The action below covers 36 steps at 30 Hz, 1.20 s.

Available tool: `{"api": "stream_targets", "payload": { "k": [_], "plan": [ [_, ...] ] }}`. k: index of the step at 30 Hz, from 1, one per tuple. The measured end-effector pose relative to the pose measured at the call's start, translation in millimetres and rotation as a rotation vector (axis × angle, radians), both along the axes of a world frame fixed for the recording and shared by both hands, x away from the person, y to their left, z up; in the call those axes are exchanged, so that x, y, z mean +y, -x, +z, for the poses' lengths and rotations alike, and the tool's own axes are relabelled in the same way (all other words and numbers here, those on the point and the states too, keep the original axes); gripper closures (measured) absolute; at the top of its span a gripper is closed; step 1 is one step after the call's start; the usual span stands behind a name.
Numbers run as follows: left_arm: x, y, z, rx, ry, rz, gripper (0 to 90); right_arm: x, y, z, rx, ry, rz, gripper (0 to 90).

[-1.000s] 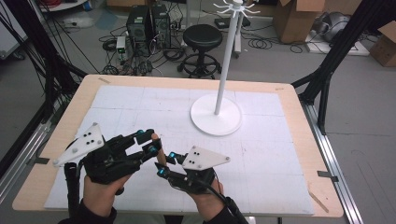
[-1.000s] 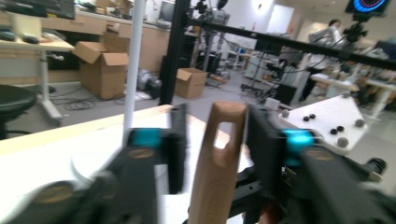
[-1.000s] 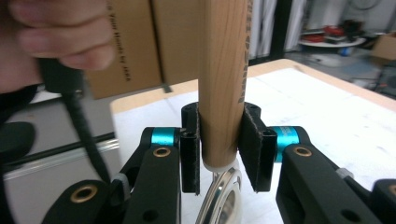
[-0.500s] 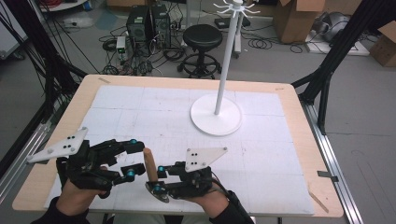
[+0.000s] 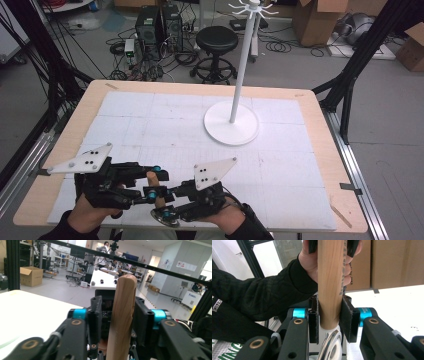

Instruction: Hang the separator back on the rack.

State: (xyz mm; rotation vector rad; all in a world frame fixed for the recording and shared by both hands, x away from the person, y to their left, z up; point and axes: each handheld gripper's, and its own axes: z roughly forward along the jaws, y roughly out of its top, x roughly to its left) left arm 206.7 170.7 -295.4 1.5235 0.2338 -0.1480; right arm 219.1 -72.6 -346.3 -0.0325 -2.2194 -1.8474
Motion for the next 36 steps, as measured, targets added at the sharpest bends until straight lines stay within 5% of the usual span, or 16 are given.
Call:
{"api": "stream_targets", "payload": {
  "k": [2, 9, 13, 19, 21, 24, 36],
  "plan": [
    [-0.4, 0.5, 0.1, -0.011, 0.006, -0.004, 72.0, -0.3, -0.3, -0.2, 0.015, 0.005, 0.003, 70.4],
    [-0.7, 2.5, 1.2, -0.021, -0.002, 0.051, 72.8, -0.5, -1.6, -0.7, 0.030, 0.004, -0.001, 70.0],
    [0.1, 3.8, 4.5, -0.033, -0.028, 0.137, 73.2, -0.8, -1.8, -0.3, 0.036, 0.002, -0.084, 46.3],
    [-0.4, 7.0, 8.8, -0.054, -0.066, 0.247, 73.3, -3.8, -4.1, 0.9, -0.001, 0.006, -0.197, 33.8],
    [-2.4, 7.8, 8.8, -0.058, -0.076, 0.266, 73.3, -6.4, -4.2, 2.6, -0.018, -0.001, -0.262, 34.5],
    [-6.0, 8.1, 8.2, -0.060, -0.089, 0.281, 73.3, -6.9, -3.6, 3.4, -0.026, -0.008, -0.278, 37.0],
    [-12.9, 8.6, 8.2, -0.048, -0.064, 0.315, 73.2, -6.4, -1.7, 3.1, -0.022, -0.017, -0.257, 59.2]
  ]
}}
